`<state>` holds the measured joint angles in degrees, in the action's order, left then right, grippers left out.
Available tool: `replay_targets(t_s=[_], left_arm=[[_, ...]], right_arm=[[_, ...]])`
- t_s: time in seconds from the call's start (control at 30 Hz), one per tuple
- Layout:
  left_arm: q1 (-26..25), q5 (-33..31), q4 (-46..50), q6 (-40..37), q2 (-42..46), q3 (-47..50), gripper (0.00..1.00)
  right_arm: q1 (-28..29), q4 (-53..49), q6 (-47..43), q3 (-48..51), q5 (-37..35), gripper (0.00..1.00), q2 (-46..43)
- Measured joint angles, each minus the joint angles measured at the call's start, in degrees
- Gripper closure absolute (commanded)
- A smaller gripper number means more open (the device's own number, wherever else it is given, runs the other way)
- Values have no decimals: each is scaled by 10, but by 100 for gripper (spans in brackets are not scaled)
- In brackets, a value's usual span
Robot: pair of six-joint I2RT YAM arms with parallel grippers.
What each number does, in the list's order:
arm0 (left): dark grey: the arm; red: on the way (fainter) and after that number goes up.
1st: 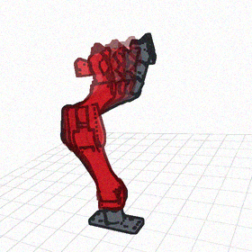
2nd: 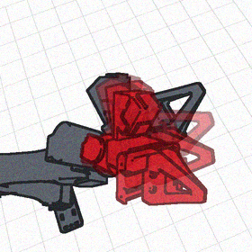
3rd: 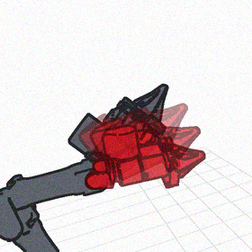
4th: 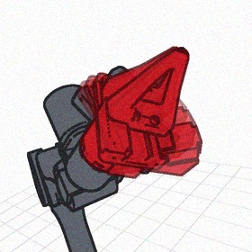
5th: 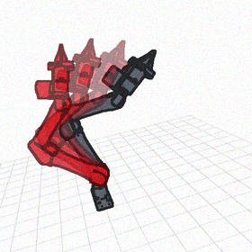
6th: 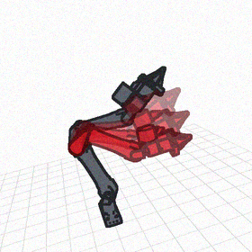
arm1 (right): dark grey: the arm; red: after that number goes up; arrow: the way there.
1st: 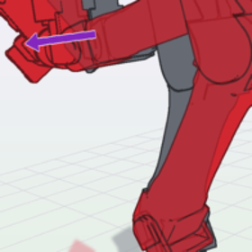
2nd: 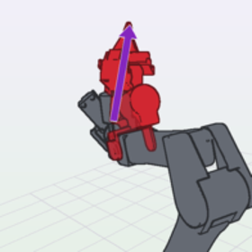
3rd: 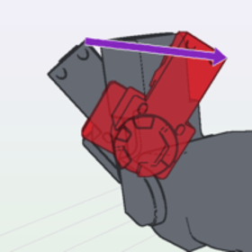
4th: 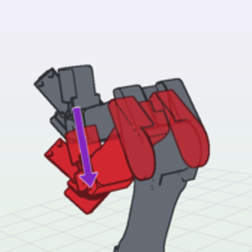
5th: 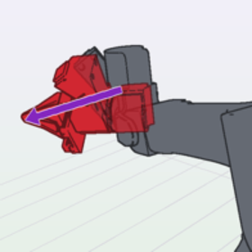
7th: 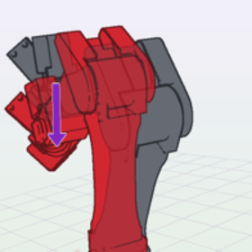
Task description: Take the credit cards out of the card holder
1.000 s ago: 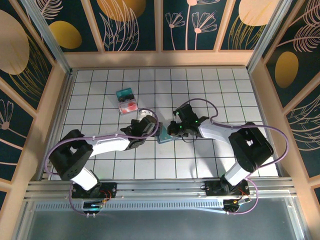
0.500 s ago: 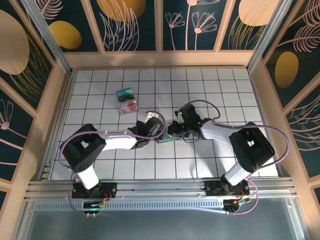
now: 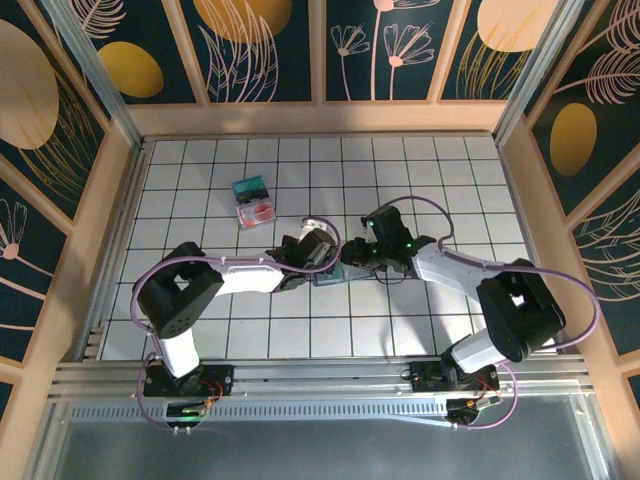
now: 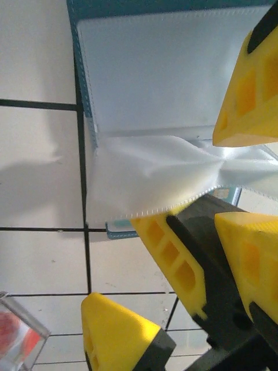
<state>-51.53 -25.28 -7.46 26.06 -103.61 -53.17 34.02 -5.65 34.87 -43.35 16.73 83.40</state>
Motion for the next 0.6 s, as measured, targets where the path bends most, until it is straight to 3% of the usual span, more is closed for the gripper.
replay_targets(t_s=[0.37, 0.6], left_arm=[[-20, 13, 5, -33, -66, -76, 1], [-25, 24, 7, -44, -95, -113, 1]], right_arm=[[0, -82, 5, -11, -183, 61, -122], [-14, -92, 19, -10, -240, 61, -164]])
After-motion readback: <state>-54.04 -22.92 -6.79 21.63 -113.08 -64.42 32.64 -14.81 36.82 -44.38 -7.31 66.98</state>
